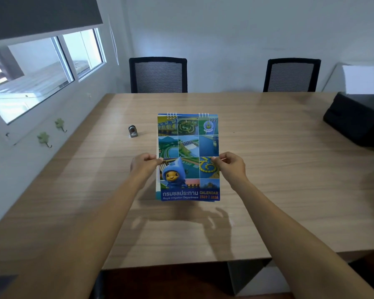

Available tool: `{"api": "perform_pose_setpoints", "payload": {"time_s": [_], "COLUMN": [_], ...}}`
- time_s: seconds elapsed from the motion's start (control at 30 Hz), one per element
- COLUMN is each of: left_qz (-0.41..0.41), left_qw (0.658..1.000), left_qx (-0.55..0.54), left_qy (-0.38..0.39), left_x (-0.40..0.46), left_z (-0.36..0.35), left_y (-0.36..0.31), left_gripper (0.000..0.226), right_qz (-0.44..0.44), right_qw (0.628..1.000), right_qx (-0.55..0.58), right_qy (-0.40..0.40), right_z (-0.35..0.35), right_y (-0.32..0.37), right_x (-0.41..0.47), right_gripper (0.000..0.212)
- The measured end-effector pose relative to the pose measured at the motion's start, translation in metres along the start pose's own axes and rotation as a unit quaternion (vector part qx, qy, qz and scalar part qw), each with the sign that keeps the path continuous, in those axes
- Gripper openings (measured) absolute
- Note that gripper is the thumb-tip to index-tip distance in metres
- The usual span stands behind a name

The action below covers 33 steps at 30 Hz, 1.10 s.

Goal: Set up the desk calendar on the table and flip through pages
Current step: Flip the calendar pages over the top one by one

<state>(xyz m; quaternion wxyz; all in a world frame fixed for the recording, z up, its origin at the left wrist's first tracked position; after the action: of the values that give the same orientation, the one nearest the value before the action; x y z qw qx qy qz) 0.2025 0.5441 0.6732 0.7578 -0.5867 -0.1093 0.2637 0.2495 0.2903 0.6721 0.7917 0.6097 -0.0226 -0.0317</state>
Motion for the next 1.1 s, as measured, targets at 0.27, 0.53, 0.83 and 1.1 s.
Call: {"api": "perform_pose_setpoints", "payload": {"time_s": [0.27,0.53,0.83,1.1], "left_qz": [0.096,0.059,-0.02,-0.156], "left_qw": [0.982,0.987,0.974,0.972], "left_qx": [-0.134,-0.091,-0.132,0.133], "left_qy": [0.088,0.122,0.181,0.12], "left_x": [-0.006,-0.011,0.003,0.019], "left_z": [0.006,0.023,0.05,0.015], "left_y": [-0.006,-0.051,-0.133,-0.152], "left_gripper": [0.014,0.061,0.069,0.059], "right_qz": [0.05,-0.1,-0.001,0.15], "right_qw": [0.995,0.955,0.937,0.971], "right_qx": [-0.076,0.19,0.264,-0.149], "right_qy": [0.047,0.206,0.228,0.116], "right_z": [0.01,0.031,0.023,-0.004], "right_y": [0.014,0.054,0.118,0.129], "right_x": [-0.008,-0.013,0.002,0.027], "right_gripper": [0.034,0.033,0.053,0.052]}}
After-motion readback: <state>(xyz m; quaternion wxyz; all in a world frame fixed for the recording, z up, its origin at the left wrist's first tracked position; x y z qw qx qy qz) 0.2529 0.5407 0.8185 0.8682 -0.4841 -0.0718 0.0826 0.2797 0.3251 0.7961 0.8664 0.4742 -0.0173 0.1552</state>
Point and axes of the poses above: each hand's wrist, its own x-axis towards the middle knuckle, its own z-axis out of the back of the hand, y = z × x, the point moved 1 cm from there along x, towards the middle knuckle
